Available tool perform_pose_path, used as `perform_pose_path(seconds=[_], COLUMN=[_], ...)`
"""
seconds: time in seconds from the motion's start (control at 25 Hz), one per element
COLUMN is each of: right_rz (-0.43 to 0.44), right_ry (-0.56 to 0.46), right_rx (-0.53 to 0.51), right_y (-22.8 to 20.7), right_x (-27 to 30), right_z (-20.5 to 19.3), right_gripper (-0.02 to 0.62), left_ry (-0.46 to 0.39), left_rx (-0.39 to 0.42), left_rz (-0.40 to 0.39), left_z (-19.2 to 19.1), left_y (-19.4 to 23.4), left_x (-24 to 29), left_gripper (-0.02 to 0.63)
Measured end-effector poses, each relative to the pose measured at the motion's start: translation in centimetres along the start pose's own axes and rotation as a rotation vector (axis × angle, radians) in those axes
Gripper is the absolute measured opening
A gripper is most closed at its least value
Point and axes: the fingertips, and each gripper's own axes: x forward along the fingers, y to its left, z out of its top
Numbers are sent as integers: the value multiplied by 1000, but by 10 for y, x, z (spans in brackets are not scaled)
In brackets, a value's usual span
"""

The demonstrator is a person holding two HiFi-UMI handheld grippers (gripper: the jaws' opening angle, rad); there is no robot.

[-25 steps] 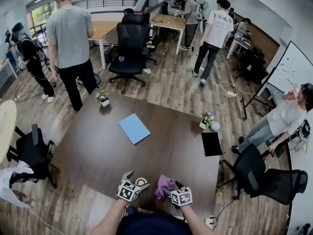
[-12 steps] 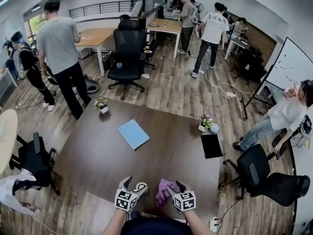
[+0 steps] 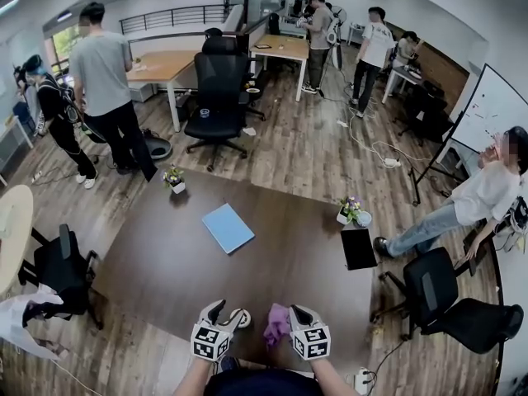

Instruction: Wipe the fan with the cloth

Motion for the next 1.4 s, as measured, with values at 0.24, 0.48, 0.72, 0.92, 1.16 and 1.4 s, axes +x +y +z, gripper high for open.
perform_pose_path(seconds=[0.24,0.48,0.72,0.92,1.16,1.4], right_rz=[26,40,37,36,61,55], right_ry=[-28,-59,-69,-92,-104,-114], right_rx=[17,50,12,5,28,19], right_y=[6,8,11,12,16,17], right_x=[-9,-20,-25,-31,-35,-40], right_z=[8,18,18,19,19,21], right_gripper=[9,9,9,9,8,8], left_ry=[-52,-66,-57,-47,-39,-58], left_rx=[-8,7,3,-3,-31,-43], left_rz=[48,49,56,62,81,89], left_z=[6,12,6,-2,-8,-3], left_y=[1,-3,-2,-3,2,6], left_x=[-9,-12,-17,-23,-30,-35], left_gripper=[76,-5,-5,-5,-5,-5])
